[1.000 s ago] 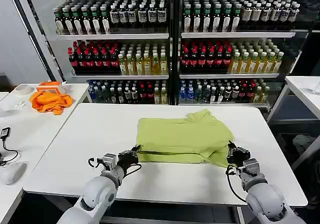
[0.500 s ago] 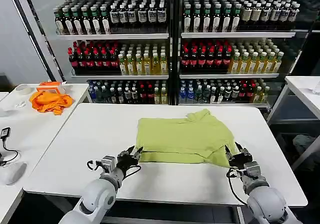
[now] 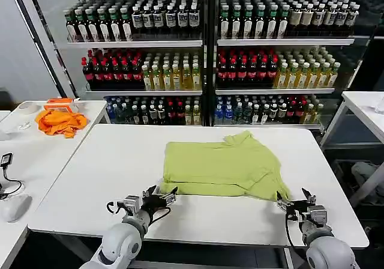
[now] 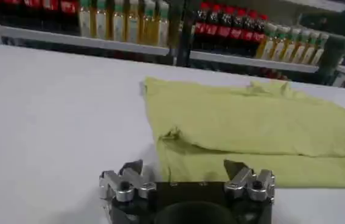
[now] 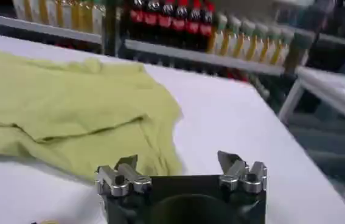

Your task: Fold and organize the clothes.

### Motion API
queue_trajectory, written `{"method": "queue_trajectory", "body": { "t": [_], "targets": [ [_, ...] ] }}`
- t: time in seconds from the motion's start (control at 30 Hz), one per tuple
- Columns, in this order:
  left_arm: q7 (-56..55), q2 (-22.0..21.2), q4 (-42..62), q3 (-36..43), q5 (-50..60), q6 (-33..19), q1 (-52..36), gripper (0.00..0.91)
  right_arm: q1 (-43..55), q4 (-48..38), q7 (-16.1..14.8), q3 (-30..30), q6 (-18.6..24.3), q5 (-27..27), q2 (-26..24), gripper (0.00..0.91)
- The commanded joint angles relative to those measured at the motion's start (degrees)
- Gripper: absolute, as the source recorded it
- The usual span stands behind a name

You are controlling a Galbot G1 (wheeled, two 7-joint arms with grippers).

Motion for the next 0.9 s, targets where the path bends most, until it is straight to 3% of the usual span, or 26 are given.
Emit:
{"method": "queue_trajectory", "body": {
  "t": [0.03,0.9],
  "targets": [
    [0.1,-0.2,1.0,0.0,-0.2,-0.5,0.3,0.01,-0.6,-1.1,0.2,0.6,-1.2,5.0,0.6,0.0],
    [1.7,0.2,-0.5,0.5,-2.0,-1.3,0.7,0.01,-0.9,0.9,0.2,-0.2,-0.8,6.6,0.7,0.0]
  ]
}}
